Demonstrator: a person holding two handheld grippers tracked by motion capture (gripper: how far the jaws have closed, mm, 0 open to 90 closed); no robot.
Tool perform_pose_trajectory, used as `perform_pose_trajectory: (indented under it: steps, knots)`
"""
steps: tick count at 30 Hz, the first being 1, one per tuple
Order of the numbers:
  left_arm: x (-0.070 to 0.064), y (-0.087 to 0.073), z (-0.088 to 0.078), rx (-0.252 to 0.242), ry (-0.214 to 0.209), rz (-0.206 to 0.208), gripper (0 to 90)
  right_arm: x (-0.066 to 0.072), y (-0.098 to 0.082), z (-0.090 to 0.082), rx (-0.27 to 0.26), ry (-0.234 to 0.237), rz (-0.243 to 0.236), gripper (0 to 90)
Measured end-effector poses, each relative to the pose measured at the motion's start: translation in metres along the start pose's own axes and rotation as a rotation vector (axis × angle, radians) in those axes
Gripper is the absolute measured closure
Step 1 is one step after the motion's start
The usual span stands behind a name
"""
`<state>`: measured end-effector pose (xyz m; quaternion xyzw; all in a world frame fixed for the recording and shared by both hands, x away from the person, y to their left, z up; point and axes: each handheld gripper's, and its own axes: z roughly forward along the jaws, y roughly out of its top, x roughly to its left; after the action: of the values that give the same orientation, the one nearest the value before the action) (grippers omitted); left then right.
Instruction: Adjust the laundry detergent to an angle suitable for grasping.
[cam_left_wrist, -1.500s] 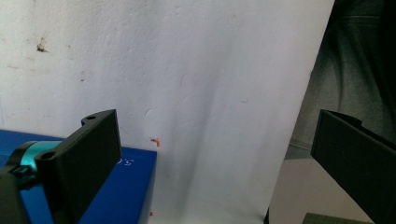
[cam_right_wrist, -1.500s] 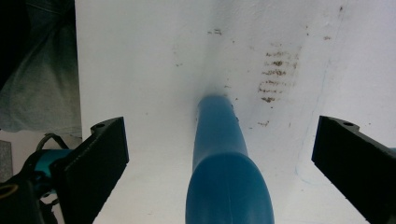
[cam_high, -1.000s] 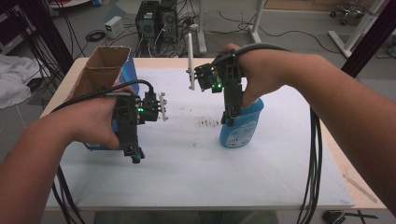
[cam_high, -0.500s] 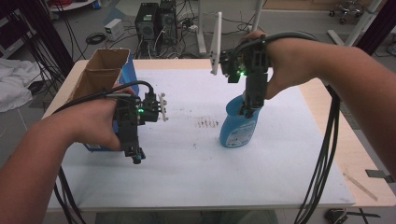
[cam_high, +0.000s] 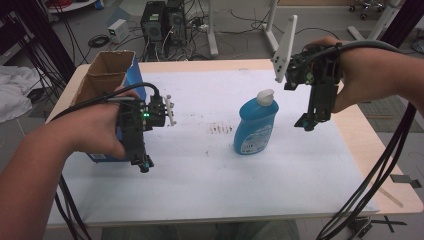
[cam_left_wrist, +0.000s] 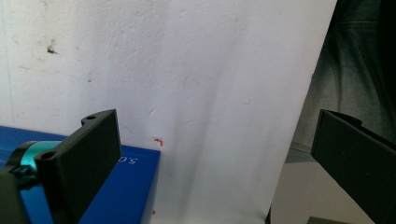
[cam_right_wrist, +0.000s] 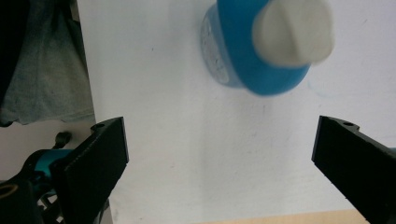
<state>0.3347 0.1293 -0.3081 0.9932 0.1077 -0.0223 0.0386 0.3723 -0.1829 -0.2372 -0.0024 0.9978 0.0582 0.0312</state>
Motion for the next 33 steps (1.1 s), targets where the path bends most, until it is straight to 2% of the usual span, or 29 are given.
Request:
perform_pose_trajectory:
  steps: [1, 3, 4, 5, 6, 7, 8, 9, 10, 12, 15, 16, 24, 27, 33]
  knots:
    - [0.000, 0.000, -0.001, -0.004, 0.004, 0.012, 1.7, 0.001, -0.005, 0.002, -0.001, 0.003, 0.008, 2.8]
    - [-0.002, 0.001, -0.004, -0.041, 0.002, 0.007, 1.7, 0.002, -0.016, 0.005, -0.015, 0.006, 0.032, 2.8]
    - [-0.002, 0.001, -0.004, -0.041, 0.002, 0.007, 1.7, 0.002, -0.016, 0.005, -0.015, 0.006, 0.032, 2.8]
    - [-0.001, 0.002, -0.007, -0.064, -0.021, -0.021, 1.7, 0.003, -0.022, 0.005, -0.016, -0.002, 0.045, 2.8]
    - [-0.001, 0.002, -0.007, -0.064, -0.021, -0.021, 1.7, 0.003, -0.022, 0.005, -0.016, -0.002, 0.045, 2.8]
    - [0.000, 0.002, -0.008, -0.086, -0.026, -0.050, 1.7, 0.005, -0.027, 0.006, -0.020, -0.004, 0.054, 2.8]
    - [0.000, 0.002, -0.008, -0.086, -0.026, -0.050, 1.7, 0.005, -0.027, 0.006, -0.020, -0.004, 0.054, 2.8]
    - [0.002, 0.002, -0.011, -0.101, -0.026, -0.077, 1.7, 0.007, -0.032, 0.006, -0.021, -0.010, 0.059, 2.8]
    - [0.002, 0.002, -0.011, -0.101, -0.026, -0.077, 1.7, 0.007, -0.032, 0.006, -0.021, -0.010, 0.059, 2.8]
    - [0.003, 0.002, -0.013, -0.133, -0.017, -0.104, 1.7, 0.009, -0.037, 0.006, -0.033, -0.011, 0.072, 2.8]
    - [0.007, 0.002, -0.020, -0.214, -0.047, -0.181, 1.7, 0.012, -0.044, 0.006, -0.037, -0.014, 0.091, 2.8]
    - [0.008, 0.003, -0.022, -0.230, -0.045, -0.190, 1.7, 0.013, -0.047, 0.006, -0.038, -0.017, 0.098, 2.8]
    - [0.007, 0.014, -0.024, -0.289, -0.033, -0.176, 1.7, 0.019, -0.055, 0.008, -0.035, -0.010, 0.104, 2.8]
    - [0.008, 0.021, -0.028, -0.348, -0.013, -0.176, 1.7, 0.020, -0.059, 0.005, -0.038, -0.011, 0.107, 2.8]
    - [0.009, 0.030, -0.031, -0.404, 0.002, -0.164, 1.7, 0.023, -0.062, 0.003, -0.043, -0.014, 0.110, 2.8]
